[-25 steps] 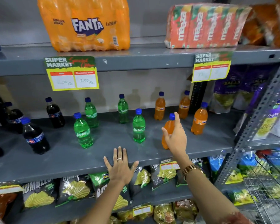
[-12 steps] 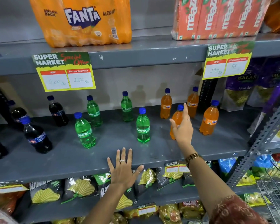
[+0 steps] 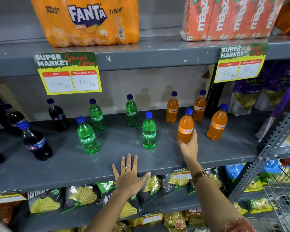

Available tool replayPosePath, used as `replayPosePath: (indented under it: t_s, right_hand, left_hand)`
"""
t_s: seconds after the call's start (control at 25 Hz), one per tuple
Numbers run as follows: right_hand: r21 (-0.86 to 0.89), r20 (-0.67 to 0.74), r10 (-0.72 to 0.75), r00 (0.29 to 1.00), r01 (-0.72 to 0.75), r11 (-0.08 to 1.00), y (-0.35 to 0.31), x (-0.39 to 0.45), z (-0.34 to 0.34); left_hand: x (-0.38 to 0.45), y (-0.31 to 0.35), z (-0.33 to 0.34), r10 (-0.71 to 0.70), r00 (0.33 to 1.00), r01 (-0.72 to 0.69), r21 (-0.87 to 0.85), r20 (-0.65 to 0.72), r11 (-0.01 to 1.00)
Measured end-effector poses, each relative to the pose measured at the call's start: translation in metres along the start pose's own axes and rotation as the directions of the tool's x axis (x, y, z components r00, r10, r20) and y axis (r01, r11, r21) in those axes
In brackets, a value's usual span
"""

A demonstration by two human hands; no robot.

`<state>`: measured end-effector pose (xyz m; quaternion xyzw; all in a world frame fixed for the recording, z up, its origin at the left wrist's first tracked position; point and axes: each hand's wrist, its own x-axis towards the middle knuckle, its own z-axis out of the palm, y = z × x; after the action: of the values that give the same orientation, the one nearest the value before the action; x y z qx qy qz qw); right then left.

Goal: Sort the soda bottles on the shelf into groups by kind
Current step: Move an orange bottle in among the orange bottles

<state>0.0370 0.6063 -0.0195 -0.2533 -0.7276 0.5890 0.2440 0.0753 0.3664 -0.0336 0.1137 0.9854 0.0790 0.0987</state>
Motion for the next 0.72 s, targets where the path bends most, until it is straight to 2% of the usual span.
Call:
replayPosePath:
  t_s: [0.36,0.72]
  right_hand:
    - [-0.147,-0.023,-0.004,1.000,0.001,0.989,0.0009,0.0022,0.0039]
    - [-0.162,-0.004,-0.027,1.000,0.026,0.986,0.0042,0.0022,0.0046]
  left_hand:
    - [0.0018,-0.0009,0.0025,0.001,1.000,-0.001,-0.023,0.011,1.000]
    - [0.0020,-0.0026,0.0033,0.012,1.000,-0.012,-0.027,0.007,1.000]
